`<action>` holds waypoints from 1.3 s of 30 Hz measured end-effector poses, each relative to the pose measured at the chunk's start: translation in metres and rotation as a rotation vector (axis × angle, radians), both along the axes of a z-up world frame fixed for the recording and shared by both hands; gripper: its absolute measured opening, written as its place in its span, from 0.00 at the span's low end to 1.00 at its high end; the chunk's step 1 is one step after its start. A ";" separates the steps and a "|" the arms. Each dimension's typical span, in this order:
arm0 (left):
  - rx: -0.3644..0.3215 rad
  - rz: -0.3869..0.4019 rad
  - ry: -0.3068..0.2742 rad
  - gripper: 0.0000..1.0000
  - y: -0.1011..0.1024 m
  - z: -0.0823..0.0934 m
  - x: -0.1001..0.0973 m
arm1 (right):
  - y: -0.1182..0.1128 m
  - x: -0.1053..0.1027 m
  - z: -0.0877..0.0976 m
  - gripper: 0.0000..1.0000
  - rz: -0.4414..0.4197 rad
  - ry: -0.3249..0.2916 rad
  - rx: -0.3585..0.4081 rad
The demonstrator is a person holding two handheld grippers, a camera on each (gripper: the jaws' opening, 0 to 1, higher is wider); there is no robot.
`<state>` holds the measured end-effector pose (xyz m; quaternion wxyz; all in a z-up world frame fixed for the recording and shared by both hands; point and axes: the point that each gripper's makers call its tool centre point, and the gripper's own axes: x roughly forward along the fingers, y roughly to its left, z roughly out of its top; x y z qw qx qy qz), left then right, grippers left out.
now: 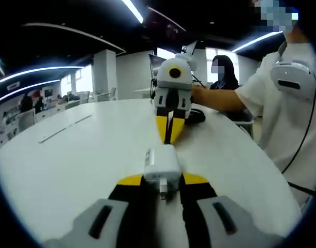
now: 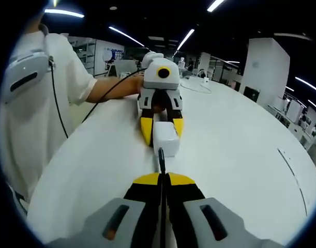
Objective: Plug the desk Type‑C cable into the charger adapter.
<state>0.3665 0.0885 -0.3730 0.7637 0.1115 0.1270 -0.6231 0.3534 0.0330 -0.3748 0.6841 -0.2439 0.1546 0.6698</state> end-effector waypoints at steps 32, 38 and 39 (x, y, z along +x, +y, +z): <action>-0.004 -0.014 0.011 0.25 -0.004 0.000 -0.007 | 0.003 -0.007 0.004 0.02 0.031 -0.029 -0.038; -0.002 -0.012 0.013 0.25 -0.005 0.000 -0.008 | 0.003 -0.007 0.004 0.02 0.029 -0.019 -0.044; -0.001 -0.011 0.014 0.25 -0.005 0.000 -0.008 | 0.003 -0.008 0.004 0.02 0.028 -0.019 -0.044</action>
